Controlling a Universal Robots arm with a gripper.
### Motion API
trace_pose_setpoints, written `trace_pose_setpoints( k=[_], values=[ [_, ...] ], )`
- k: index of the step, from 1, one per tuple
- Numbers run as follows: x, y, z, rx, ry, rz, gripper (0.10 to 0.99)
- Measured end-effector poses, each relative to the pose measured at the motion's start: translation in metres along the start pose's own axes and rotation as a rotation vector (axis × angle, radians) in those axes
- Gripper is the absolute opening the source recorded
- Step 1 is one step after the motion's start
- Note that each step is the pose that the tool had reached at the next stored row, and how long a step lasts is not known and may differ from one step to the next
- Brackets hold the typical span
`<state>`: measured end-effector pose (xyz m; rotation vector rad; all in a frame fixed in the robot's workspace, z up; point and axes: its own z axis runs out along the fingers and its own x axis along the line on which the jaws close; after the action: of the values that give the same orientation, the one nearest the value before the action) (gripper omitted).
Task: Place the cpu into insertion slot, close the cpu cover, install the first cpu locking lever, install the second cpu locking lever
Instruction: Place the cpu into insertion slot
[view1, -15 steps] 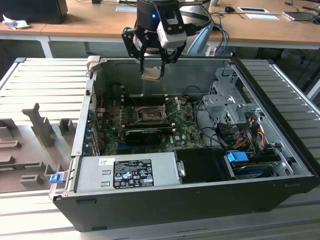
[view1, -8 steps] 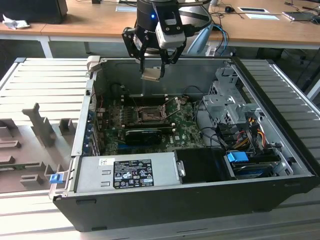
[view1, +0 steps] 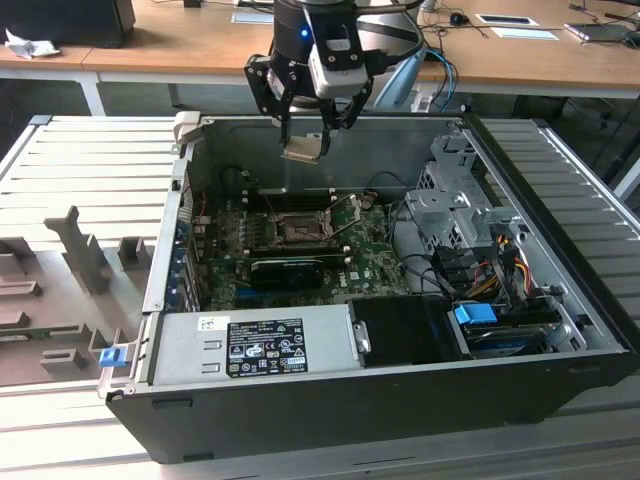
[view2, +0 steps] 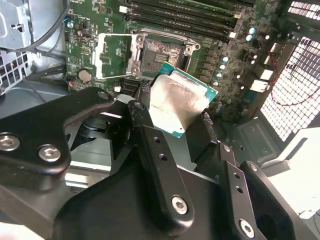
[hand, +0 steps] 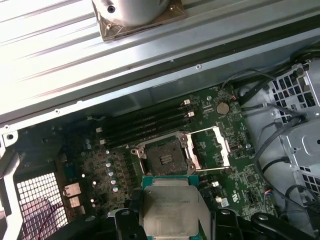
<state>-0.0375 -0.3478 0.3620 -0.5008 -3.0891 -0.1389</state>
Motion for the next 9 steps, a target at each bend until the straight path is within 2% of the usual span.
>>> trace_pose_setpoints(
  k=[9],
  values=[
    [0.0000, -0.0001, 0.0006, -0.001, -0.0047, 0.054, 0.529]
  ],
)
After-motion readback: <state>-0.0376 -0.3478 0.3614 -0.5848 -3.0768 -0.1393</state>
